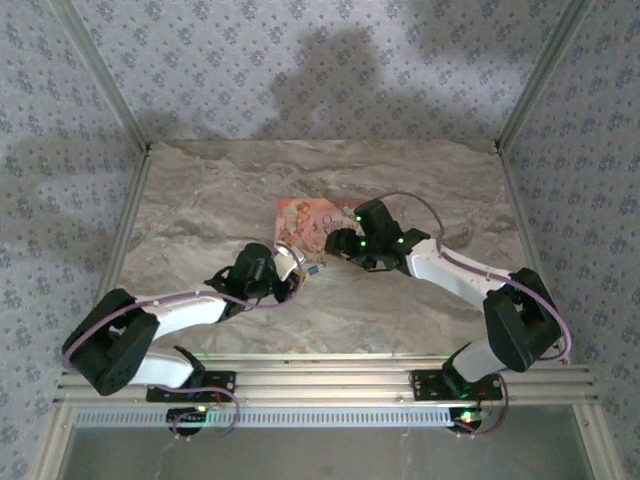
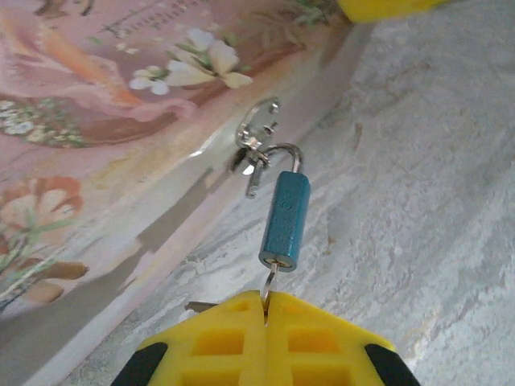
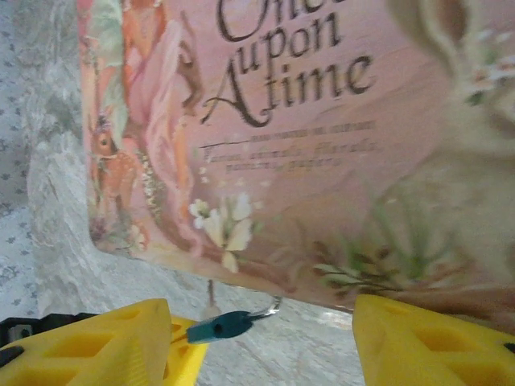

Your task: Unlock a padlock with a key

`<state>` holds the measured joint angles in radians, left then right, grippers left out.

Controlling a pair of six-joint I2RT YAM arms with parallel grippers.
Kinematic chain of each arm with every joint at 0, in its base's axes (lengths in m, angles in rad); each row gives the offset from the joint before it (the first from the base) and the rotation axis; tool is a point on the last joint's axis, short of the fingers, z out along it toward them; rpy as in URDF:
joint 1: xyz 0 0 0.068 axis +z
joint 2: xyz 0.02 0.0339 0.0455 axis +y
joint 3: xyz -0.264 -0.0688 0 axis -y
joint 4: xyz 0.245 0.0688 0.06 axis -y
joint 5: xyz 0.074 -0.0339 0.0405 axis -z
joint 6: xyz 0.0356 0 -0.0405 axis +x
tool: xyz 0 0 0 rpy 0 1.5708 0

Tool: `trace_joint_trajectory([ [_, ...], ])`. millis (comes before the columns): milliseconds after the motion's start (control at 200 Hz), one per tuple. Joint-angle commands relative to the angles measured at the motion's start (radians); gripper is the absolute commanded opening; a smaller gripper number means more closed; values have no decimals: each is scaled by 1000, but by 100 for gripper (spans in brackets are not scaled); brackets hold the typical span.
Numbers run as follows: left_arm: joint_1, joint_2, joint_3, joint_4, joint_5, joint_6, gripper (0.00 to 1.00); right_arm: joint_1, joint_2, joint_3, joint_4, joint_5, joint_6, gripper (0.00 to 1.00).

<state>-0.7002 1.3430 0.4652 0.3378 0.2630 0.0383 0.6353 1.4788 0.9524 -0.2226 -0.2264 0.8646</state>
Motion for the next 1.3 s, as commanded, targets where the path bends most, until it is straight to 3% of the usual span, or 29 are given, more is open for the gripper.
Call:
trace_joint_trajectory([
  [0,6,4,42,-27,60,134,0,-18,-54,-12,-75,-50,-91,62],
  [535,14,-21,9,15,68,294,0,-37,-80,-129,-22,-86,-105,55],
  [1294,-5,112,177,-63,153,448,0,-44,-120,-164,-23,-91,-124,54],
])
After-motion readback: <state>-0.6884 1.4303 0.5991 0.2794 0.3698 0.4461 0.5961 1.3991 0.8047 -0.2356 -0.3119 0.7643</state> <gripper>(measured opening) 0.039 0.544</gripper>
